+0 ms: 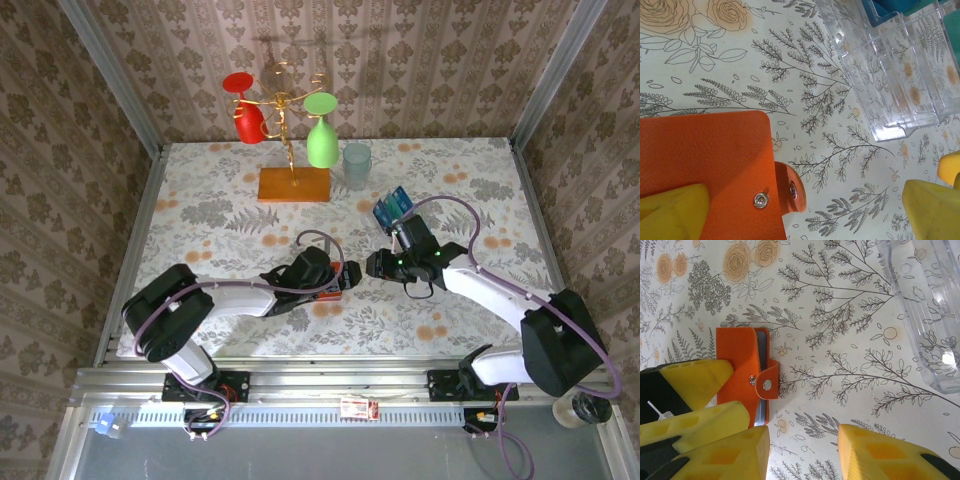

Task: Put the credit cards into the card holder
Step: Close the card holder at the bottom-center of the table.

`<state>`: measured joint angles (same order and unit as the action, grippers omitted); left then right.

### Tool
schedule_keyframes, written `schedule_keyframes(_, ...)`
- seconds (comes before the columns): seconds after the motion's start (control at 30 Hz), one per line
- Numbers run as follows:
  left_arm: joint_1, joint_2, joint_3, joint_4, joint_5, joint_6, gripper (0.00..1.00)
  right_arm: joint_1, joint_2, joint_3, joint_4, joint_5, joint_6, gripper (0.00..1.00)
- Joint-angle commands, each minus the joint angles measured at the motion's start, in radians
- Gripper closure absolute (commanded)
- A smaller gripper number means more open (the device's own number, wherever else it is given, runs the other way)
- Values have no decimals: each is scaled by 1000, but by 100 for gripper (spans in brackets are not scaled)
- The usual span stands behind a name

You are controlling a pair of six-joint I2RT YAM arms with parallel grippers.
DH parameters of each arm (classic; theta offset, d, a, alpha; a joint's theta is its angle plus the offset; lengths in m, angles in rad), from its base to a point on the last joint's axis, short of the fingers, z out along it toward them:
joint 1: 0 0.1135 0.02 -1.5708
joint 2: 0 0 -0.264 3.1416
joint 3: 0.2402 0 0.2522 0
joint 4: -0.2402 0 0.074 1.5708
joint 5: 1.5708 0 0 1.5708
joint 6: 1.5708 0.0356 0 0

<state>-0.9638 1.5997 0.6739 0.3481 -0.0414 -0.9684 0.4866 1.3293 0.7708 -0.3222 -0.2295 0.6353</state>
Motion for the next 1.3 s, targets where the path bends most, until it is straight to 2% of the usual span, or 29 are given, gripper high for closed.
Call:
schedule_keyframes(0.0, 31, -42, 3, -42, 22, 21, 0, -5, -34, -13, -15, -44, 12, 59)
schedule_keyframes(0.2, 90, -121, 2, -85, 81, 37, 0, 12, -42, 13, 4, -96, 22, 62)
schedule_keyframes(0.4, 161, -198, -29, -90, 112, 40, 0, 120, 16, 124, -9, -64, 41, 65)
schedule_keyframes(0.53, 251, -314, -67, -150, 100, 49, 0, 210, 121, 236, -33, -34, 37, 66)
schedule_keyframes(0.67, 341, -412, -61, -295, 90, 89, 0, 265, 238, 348, -44, -30, 25, 66)
schedule_keyframes(0.83, 415, -426, -51, -404, 121, 144, 0, 296, 364, 441, -72, -20, 0, 71)
schedule_keyframes(1.07, 416, -312, 11, -511, 154, 297, 0, 273, 373, 339, -36, 37, 7, 80)
schedule_keyframes(1.27, 352, -226, 77, -549, 141, 401, 0, 260, 366, 242, 35, 49, 35, 83)
